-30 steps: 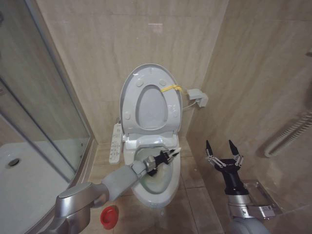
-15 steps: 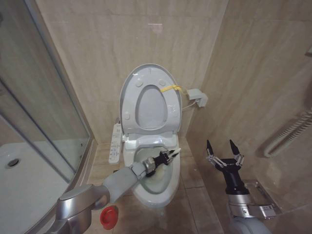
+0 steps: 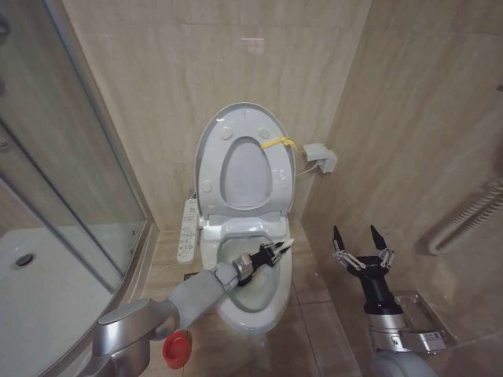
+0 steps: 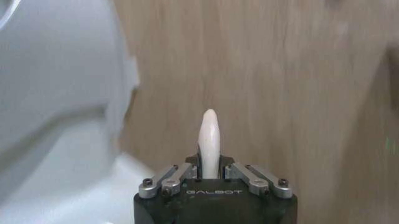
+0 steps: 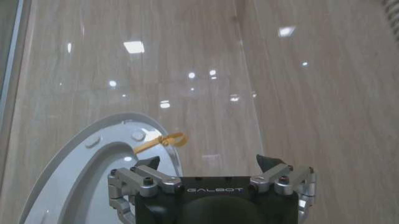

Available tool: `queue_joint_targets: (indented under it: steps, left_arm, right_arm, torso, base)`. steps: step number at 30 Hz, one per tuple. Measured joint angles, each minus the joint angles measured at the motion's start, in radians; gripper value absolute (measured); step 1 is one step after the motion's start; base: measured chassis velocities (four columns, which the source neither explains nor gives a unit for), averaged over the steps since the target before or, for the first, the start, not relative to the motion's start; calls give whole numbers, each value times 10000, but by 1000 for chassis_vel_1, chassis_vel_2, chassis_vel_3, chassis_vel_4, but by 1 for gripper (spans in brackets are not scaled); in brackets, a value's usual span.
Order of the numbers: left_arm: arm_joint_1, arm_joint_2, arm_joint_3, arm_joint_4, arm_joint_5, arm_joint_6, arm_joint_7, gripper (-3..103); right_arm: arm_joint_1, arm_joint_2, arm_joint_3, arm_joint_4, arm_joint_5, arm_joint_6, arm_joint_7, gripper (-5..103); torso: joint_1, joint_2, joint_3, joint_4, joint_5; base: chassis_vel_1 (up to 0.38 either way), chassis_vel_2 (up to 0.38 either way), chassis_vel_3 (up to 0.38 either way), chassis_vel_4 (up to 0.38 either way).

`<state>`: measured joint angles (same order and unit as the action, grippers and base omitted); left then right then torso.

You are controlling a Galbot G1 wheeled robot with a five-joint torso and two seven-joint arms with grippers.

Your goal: Open the toilet lid, clean the toilet bowl with a toilet brush, close the toilet lid, and flush.

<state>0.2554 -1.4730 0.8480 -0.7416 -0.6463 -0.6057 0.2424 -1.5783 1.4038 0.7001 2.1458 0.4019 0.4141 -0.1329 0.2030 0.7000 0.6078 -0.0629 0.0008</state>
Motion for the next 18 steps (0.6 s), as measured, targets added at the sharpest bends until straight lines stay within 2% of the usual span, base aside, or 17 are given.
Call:
queue_joint_targets:
  steps: [2,5,6,7,9,10,12,15,18]
  left_arm:
    - [-185,-117,-82,-733,-126,100,-160,19]
    - [-74,122,-7,-351,-50,55,-73,19]
    - [56,306,8,186,145,-71,83,19]
    - [56,306,8,186,145,-71,83,19]
    - [129,394,-80,643,328,-216,203,19]
    - [109,366,-142,548,321,-193,158,19]
    - [63,331,-158,204,258,-115,48,19]
    - [-183,315,-86,-1116,-73,149,-366,19]
    - [-92,517,20,-940,-17,137,-341,19]
  right_arm:
    - [29,8,8,-18,-1,-1,1,100]
    - [7,16,13,-7,-1,-1,1,100]
    - [-15,12,17,24,4,-1,1,100]
    - [-15,12,17,24,4,-1,1,100]
    - [-25,-16,19,47,21,-1,1,100]
    - [-6,-20,31,45,27,-1,0,100]
    - [23,-14,35,27,31,-4,0,100]
    - [52,46,24,-11,27,-6,0,100]
    - [34,72,24,-8,23,-5,0,100]
  torso:
    - [-2,3,-7,-33,-9]
    - [0,1,-2,-29,-1]
    - [0,0,0,-15,-3]
    - [0,0,0,-15,-3]
    - [-1,1,-1,5,0]
    - [-2,1,-3,-1,-4]
    - [-1,0,-1,3,-3]
    - [-2,3,-6,-30,-10]
    - [0,2,-3,-29,-1]
  base:
    - [-30,-13,-8,-26]
    - [-58,-65,-20,-34]
    - [0,0,0,0]
    - [0,0,0,0]
    - [0,0,0,0]
    - [48,61,10,38]
    - [34,61,-18,1]
    - [0,0,0,0]
    - [0,0,0,0]
